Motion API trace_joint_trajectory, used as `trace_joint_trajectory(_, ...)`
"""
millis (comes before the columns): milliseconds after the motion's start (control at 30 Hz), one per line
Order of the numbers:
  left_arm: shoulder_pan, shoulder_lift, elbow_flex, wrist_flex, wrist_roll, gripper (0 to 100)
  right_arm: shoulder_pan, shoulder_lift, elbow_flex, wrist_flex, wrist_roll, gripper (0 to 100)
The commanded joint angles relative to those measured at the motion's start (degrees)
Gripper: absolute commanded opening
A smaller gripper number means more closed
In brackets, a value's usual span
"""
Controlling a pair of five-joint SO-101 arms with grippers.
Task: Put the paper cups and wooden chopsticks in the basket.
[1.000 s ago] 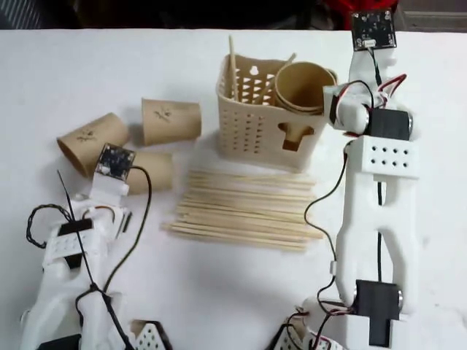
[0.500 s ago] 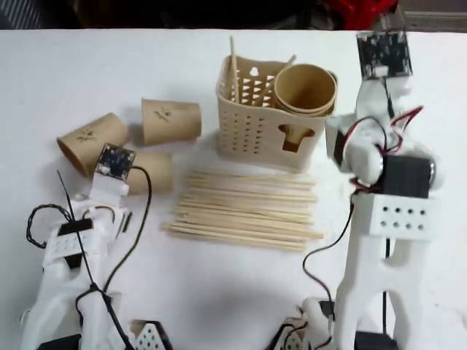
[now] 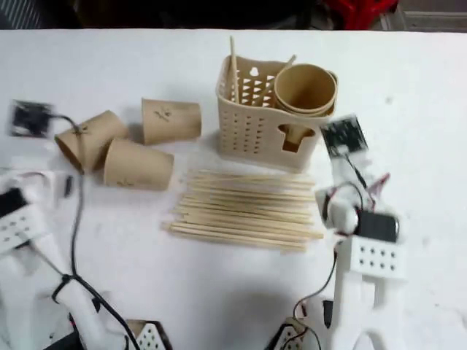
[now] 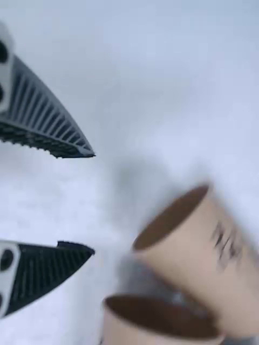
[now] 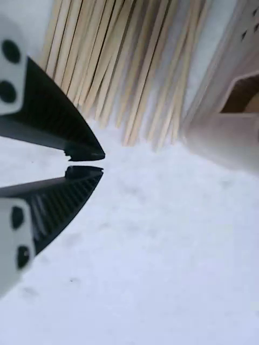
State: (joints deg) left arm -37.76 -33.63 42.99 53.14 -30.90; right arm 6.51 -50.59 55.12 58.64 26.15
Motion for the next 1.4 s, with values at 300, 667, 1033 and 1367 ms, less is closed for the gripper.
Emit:
trace_joint_trajectory(300, 0.6, 33.4, -31.3, 10.4, 25.1, 28, 5.5, -23.9, 30.7, -13.8, 1.4, 3.8)
trace_joint_trajectory(667, 6.8, 57.5, -61.8, 21.1, 40.0, 32, 11.6, -46.2, 42.0, -10.9, 1.4, 3.8)
trace_joint_trajectory(1033, 5.7, 58.9, -77.5, 34.5, 37.9, 32, 11.8, -52.4, 41.8, -3.3, 1.5, 3.9)
trace_joint_trajectory(1367, 6.3, 59.8, -80.1, 36.9, 38.2, 32, 11.8, -52.4, 41.8, -3.2, 1.5, 3.9)
